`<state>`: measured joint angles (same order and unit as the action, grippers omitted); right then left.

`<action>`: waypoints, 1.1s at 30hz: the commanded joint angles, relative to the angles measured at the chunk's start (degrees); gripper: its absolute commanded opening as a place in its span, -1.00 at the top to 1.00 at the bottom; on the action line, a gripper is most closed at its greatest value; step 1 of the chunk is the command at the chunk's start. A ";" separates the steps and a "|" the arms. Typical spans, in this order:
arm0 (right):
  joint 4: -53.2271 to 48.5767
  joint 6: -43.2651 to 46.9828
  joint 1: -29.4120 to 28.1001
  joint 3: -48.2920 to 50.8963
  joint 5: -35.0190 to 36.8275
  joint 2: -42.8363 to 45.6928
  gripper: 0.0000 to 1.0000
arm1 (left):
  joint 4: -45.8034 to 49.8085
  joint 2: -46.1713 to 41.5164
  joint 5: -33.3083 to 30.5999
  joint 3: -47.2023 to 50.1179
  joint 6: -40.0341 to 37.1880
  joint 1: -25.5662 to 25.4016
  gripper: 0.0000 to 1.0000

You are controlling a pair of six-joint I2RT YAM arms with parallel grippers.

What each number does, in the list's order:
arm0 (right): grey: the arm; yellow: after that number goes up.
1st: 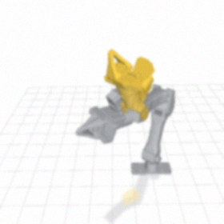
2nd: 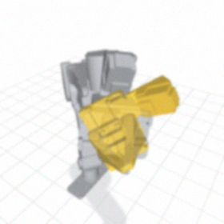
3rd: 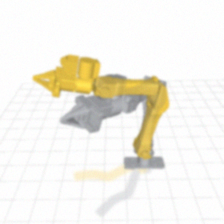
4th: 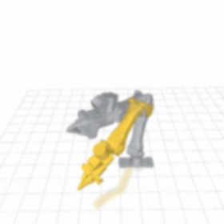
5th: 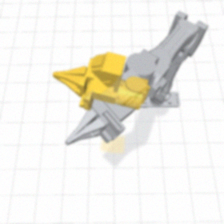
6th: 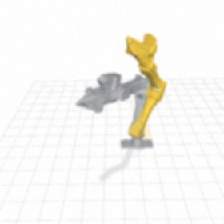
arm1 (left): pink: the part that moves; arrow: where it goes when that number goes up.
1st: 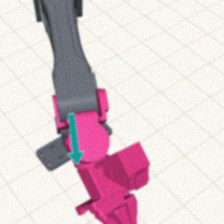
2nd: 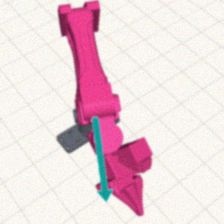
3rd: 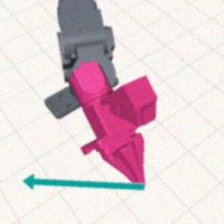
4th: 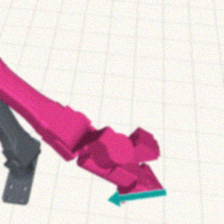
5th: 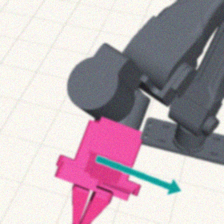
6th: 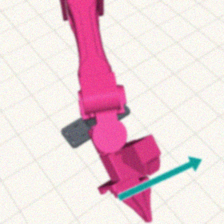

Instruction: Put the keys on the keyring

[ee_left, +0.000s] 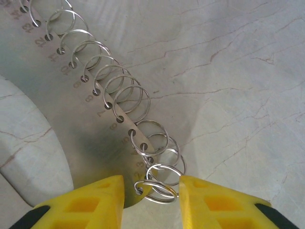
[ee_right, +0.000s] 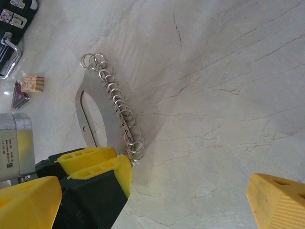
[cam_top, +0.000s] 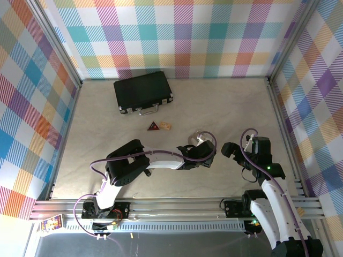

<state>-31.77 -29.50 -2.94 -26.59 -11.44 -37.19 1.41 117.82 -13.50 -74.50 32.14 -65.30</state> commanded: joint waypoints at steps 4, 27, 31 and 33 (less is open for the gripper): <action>0.66 0.71 0.48 0.53 -0.95 0.87 -0.98 | 1.15 1.73 -2.76 -0.45 -0.68 -0.53 0.28; 0.63 0.76 0.83 0.60 -1.04 1.16 -0.98 | 1.51 -2.07 -4.06 3.59 -1.01 -0.52 0.43; 0.65 0.76 0.90 0.51 -1.13 1.16 -0.98 | 1.42 -3.49 -4.41 5.53 -1.15 -0.52 0.45; 0.64 0.83 0.95 0.56 -1.13 1.15 -0.98 | 1.48 -4.40 -4.33 6.60 -1.37 -0.51 0.47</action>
<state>-31.77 -29.47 -2.57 -26.55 -11.46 -36.53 0.95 115.57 -16.84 -69.97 31.75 -65.41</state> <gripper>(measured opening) 0.991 0.267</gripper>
